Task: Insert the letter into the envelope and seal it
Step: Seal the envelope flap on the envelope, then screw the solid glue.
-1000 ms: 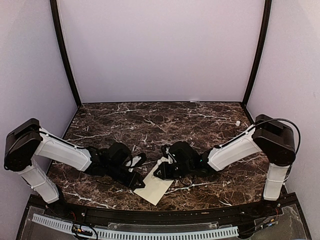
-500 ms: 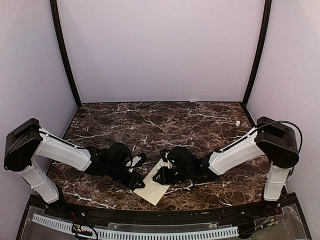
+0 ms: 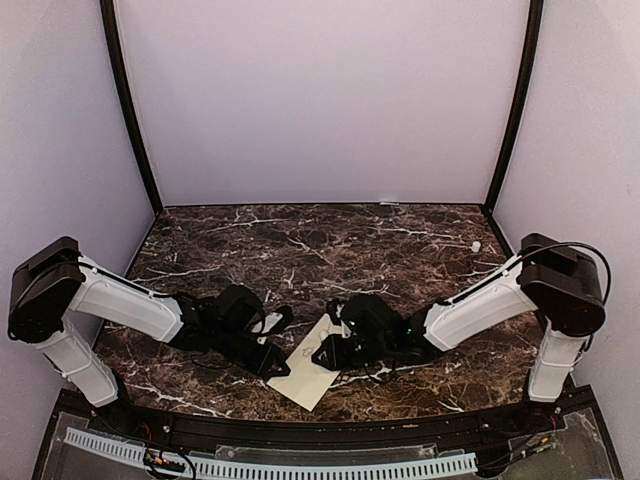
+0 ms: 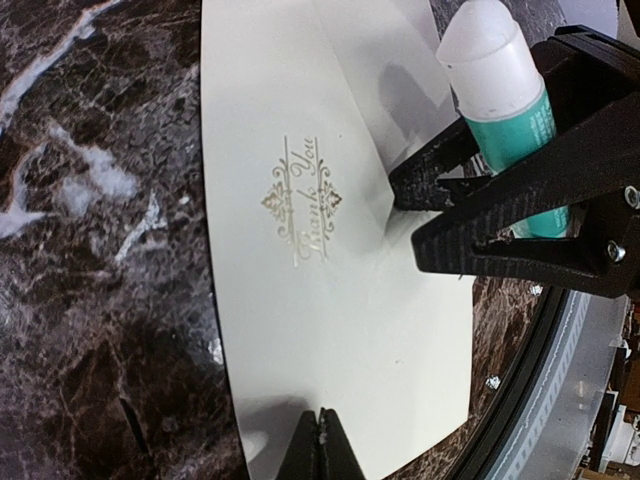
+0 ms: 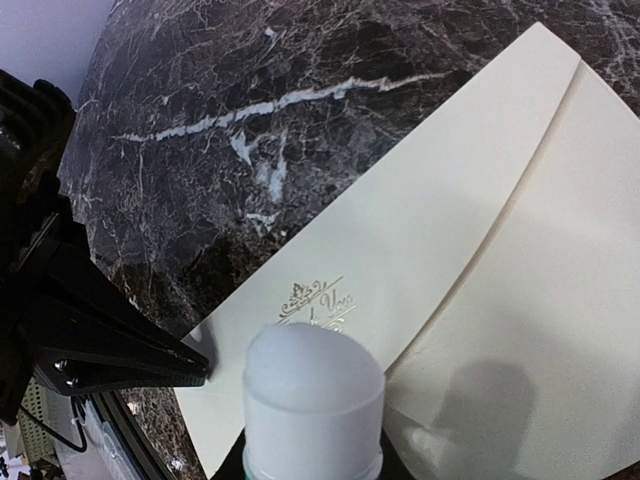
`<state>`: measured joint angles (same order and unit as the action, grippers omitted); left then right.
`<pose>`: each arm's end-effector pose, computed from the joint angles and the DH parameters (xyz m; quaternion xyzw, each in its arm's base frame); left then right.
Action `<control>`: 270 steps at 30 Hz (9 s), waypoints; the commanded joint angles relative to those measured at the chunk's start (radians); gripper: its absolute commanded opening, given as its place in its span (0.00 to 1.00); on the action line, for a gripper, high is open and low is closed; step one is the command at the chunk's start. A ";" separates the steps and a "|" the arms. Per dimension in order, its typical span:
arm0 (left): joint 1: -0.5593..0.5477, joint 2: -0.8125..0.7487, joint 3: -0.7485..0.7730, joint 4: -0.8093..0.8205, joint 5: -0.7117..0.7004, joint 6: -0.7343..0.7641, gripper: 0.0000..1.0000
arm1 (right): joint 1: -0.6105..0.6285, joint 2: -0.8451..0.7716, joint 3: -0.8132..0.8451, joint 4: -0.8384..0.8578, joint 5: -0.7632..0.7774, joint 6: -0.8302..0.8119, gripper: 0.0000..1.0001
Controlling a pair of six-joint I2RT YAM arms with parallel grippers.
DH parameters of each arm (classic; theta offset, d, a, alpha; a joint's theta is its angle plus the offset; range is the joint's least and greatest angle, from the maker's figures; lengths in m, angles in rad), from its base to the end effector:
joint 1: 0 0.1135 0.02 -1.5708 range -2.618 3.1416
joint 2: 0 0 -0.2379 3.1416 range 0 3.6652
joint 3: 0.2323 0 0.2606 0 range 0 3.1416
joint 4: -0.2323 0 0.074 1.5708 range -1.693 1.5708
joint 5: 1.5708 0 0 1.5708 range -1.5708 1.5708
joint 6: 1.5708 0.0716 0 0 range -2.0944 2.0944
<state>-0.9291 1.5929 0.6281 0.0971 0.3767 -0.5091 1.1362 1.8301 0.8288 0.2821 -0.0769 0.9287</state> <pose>0.1644 -0.2640 0.0698 0.2553 0.8885 -0.3551 0.1387 0.1540 0.3449 0.0664 -0.1100 0.9035 0.3723 0.1816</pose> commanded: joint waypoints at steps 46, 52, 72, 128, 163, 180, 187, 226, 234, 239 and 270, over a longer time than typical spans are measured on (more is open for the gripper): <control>-0.005 0.007 0.016 -0.091 -0.019 0.015 0.01 | 0.007 0.119 0.079 0.077 -0.173 -0.023 0.00; -0.004 0.006 0.015 -0.091 -0.020 0.017 0.01 | 0.012 0.136 0.088 0.059 -0.133 -0.001 0.00; -0.004 0.010 0.022 -0.116 -0.024 0.020 0.01 | -0.097 0.087 0.040 -0.040 -0.109 -0.086 0.00; -0.005 0.017 0.035 -0.131 -0.028 0.027 0.00 | -0.025 0.146 0.111 -0.063 -0.114 -0.068 0.00; -0.005 -0.003 0.034 -0.117 -0.038 0.009 0.00 | 0.015 0.102 0.068 -0.001 -0.142 -0.013 0.00; -0.003 -0.579 0.154 -0.255 -0.408 -0.113 0.53 | 0.003 -0.386 -0.028 -0.061 0.017 -0.131 0.00; -0.005 -0.642 0.254 -0.092 -0.122 -0.159 0.63 | 0.016 -0.609 -0.124 0.128 -0.036 -0.242 0.00; -0.134 -0.368 0.394 0.137 0.105 -0.192 0.66 | 0.048 -0.531 -0.011 0.329 -0.384 -0.260 0.00; -0.143 -0.350 0.392 0.136 0.126 -0.203 0.53 | 0.048 -0.529 -0.008 0.320 -0.379 -0.261 0.00; -0.144 -0.350 0.390 0.142 0.120 -0.205 0.34 | 0.049 -0.529 -0.012 0.313 -0.368 -0.262 0.00; -0.139 -0.400 0.387 0.133 0.037 -0.234 0.08 | 0.034 -0.708 -0.204 0.341 -0.358 -0.176 0.36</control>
<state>-1.0695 1.2232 1.0004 0.2073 0.4030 -0.7326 1.1751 1.0988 0.6319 0.5354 -0.3950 0.7292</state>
